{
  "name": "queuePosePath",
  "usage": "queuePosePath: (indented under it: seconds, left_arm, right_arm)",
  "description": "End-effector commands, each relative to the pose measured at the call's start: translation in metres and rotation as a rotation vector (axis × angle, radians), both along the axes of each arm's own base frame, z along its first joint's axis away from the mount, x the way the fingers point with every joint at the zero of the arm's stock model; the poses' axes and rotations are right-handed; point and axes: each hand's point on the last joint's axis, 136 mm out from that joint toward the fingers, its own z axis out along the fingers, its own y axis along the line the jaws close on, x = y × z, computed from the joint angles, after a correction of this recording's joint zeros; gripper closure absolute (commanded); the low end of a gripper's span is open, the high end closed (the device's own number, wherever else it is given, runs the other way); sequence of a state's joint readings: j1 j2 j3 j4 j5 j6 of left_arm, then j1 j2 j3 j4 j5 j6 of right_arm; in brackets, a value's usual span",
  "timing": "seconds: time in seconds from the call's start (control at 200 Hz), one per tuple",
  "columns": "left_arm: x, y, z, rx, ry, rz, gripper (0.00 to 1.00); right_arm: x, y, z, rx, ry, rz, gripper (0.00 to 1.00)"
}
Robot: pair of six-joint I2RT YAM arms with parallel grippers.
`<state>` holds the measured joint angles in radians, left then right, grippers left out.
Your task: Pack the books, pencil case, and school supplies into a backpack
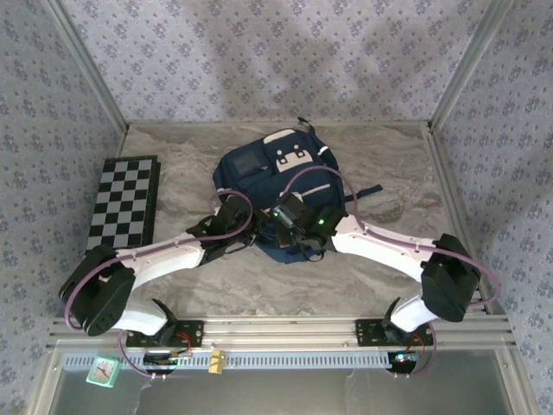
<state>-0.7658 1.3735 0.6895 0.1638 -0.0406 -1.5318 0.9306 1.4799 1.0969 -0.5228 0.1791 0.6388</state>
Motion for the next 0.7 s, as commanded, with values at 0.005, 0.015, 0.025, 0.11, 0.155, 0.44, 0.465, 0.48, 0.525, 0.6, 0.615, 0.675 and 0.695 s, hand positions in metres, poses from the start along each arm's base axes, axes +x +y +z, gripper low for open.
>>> queuePosePath:
  seconds: [0.005, 0.015, 0.025, 0.11, 0.155, 0.44, 0.465, 0.48, 0.525, 0.6, 0.615, 0.675, 0.695]
  left_arm:
    - [0.016, 0.045, 0.0, 0.125, -0.036, 0.104, 1.0]
    - [0.016, 0.047, 0.0, 0.129, -0.034, 0.103, 1.0]
    - [0.016, 0.048, 0.0, 0.133, -0.035, 0.102, 1.0]
    - [0.017, 0.057, 0.002, 0.166, -0.034, 0.087, 1.0]
    - [0.018, 0.061, 0.003, 0.165, -0.03, 0.083, 1.0]
    - [0.026, 0.082, 0.017, 0.211, -0.065, 0.03, 1.0]
    - [0.027, 0.083, 0.02, 0.206, -0.067, 0.028, 1.0]
    - [0.028, 0.084, 0.021, 0.202, -0.071, 0.026, 1.0]
    - [0.029, 0.083, 0.027, 0.197, -0.092, 0.017, 1.0]
    - [0.03, 0.081, 0.031, 0.193, -0.097, 0.01, 1.0]
    - [0.03, 0.081, 0.03, 0.191, -0.096, 0.009, 1.0]
    - [0.031, 0.079, 0.033, 0.18, -0.104, 0.009, 1.0]
    - [0.032, 0.079, 0.033, 0.178, -0.103, 0.009, 1.0]
  right_arm:
    - [-0.013, -0.06, -0.008, -0.145, 0.06, -0.076, 1.0]
    - [-0.012, -0.063, -0.008, -0.145, 0.06, -0.082, 1.0]
    - [-0.012, -0.065, -0.007, -0.144, 0.061, -0.086, 1.0]
    - [-0.01, -0.08, -0.007, -0.148, 0.063, -0.08, 1.0]
    - [-0.008, -0.087, -0.007, -0.146, 0.071, -0.089, 1.0]
    - [0.014, -0.116, -0.003, -0.17, 0.065, -0.078, 1.0]
    - [0.013, -0.112, -0.002, -0.158, 0.066, -0.06, 1.0]
    - [0.012, -0.109, -0.001, -0.146, 0.066, -0.048, 1.0]
    - [0.011, -0.096, 0.004, -0.112, 0.058, -0.002, 1.0]
    - [0.007, -0.071, 0.018, -0.065, 0.025, 0.063, 1.0]
    - [0.006, -0.066, 0.021, -0.058, 0.017, 0.079, 0.99]
    - [0.004, -0.047, 0.027, -0.048, -0.005, 0.131, 0.84]
    - [0.003, -0.041, 0.028, -0.05, -0.007, 0.145, 0.83]
